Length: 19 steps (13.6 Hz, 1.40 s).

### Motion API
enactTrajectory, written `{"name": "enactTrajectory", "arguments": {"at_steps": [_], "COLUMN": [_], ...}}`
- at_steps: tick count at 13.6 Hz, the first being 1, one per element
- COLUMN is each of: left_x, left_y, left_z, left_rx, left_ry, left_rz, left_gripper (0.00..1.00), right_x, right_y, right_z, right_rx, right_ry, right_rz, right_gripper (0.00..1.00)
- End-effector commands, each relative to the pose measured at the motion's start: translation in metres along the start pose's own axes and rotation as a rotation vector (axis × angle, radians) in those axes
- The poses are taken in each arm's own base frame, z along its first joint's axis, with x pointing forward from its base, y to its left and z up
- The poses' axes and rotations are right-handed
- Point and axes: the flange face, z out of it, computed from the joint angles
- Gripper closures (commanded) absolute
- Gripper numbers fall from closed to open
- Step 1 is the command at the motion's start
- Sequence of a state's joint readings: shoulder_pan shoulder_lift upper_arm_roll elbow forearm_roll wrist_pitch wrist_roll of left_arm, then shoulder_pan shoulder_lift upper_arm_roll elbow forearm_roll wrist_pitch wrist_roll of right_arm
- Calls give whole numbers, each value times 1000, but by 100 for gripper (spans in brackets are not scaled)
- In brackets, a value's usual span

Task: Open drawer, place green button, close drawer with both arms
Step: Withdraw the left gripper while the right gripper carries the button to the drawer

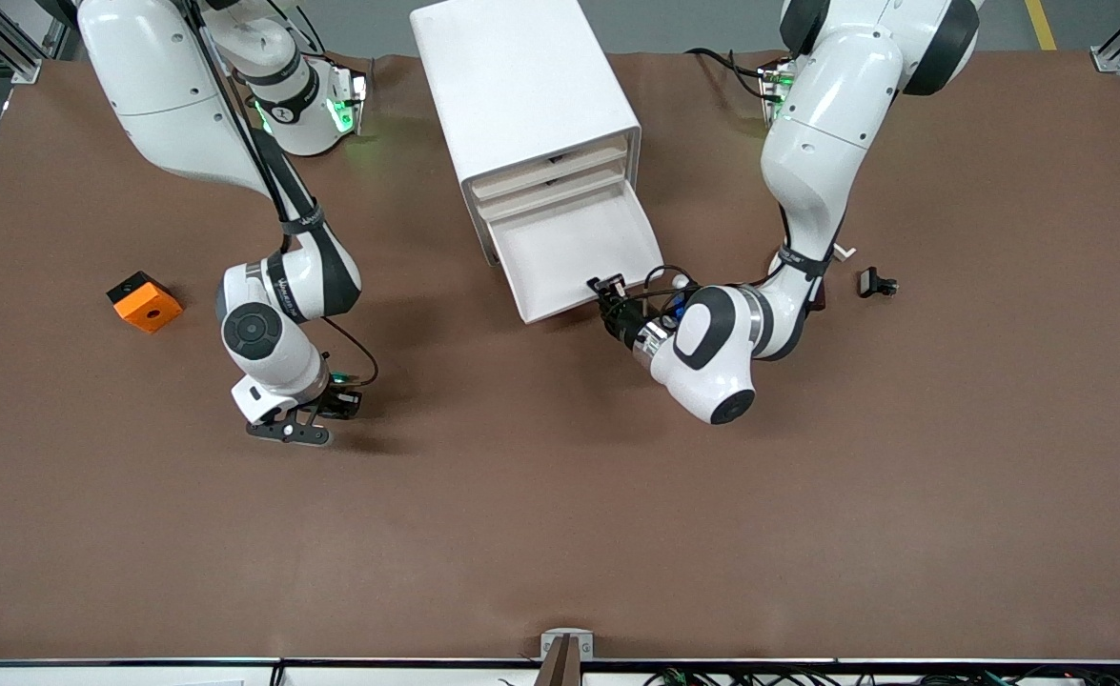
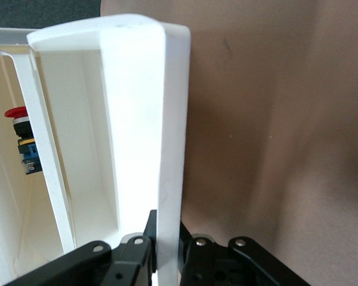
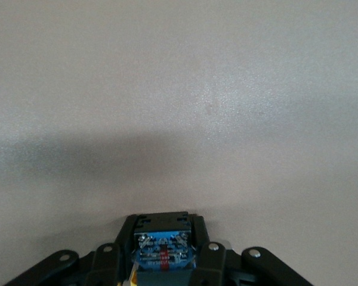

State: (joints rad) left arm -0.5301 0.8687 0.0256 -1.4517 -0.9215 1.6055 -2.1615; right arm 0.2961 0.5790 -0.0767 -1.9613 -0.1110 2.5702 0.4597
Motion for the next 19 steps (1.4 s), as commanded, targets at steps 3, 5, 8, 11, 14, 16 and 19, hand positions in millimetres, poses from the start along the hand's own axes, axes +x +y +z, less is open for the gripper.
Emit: {"name": "enactTrajectory", "arguments": {"at_steps": [3,5,8,11,14,16,19], "left_x": [-7,-5,-8,-19,-18,-26,-37], "left_y": [34,40,43,33,26,11,-24], "left_z": [-13,-12,-14,-31,-62,-77,-97], "left_rx": [-104,-112,-138,-165,-252,-380,-537], "left_ry": [-59,-63,-80,-96,-73,65,212], "left_rz": [24,26,36,65,82,145,224], "left_gripper": [85,71,0,0,0,0,0], "right_x": [7,2,-20,-50,-79,-101,-141], "right_y": [-18,-42,-94,-156,-208,-235,-274], "right_z": [-39,-71,-121,-161,-195,-202,-207], "right_rx": [-26,-9,73,77,69,74,69], "right_ry": [-37,-73,-103,-104,-108,-105,-93], "right_rz": [97,163,293,404,490,533,582], "right_gripper": [100,100,100,100,100,100,100]}}
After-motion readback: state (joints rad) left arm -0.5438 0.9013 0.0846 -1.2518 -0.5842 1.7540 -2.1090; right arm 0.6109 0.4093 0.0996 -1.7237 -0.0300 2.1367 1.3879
